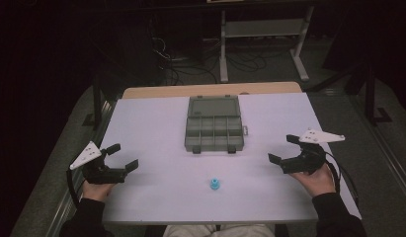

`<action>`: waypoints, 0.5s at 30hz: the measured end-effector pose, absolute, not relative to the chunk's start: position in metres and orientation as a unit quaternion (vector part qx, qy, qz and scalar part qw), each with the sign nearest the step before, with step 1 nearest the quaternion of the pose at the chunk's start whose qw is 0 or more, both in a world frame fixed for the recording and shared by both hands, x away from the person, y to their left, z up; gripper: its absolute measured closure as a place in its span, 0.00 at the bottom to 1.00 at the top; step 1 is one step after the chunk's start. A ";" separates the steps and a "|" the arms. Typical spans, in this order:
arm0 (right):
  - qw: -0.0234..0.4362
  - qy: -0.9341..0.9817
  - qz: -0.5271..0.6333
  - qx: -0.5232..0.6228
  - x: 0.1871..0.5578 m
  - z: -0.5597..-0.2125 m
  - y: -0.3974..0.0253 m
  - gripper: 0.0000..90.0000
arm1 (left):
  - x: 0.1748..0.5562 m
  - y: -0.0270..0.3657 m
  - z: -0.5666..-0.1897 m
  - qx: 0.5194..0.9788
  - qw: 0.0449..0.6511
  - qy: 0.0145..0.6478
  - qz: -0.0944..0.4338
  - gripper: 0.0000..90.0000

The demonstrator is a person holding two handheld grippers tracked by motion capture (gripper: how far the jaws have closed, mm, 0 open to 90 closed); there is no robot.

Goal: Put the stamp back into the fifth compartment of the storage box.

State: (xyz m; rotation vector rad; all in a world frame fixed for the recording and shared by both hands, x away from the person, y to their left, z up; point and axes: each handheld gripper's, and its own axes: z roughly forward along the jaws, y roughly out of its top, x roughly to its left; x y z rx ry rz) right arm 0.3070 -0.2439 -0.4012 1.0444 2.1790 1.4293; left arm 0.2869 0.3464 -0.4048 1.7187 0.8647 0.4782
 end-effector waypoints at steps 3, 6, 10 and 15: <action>0.167 0.772 0.498 0.359 0.308 -0.398 -0.240 0.00 | 0.287 0.346 -0.405 0.725 0.548 0.366 0.202 0.00; 0.166 0.779 0.493 0.350 0.308 -0.396 -0.234 0.00 | 0.287 0.346 -0.405 0.724 0.548 0.366 0.203 0.00; 0.166 0.790 0.483 0.338 0.310 -0.393 -0.225 0.00 | 0.287 0.346 -0.405 0.727 0.545 0.365 0.203 0.00; 0.157 0.794 0.486 0.331 0.312 -0.392 -0.217 0.00 | 0.287 0.346 -0.405 0.727 0.545 0.365 0.203 0.00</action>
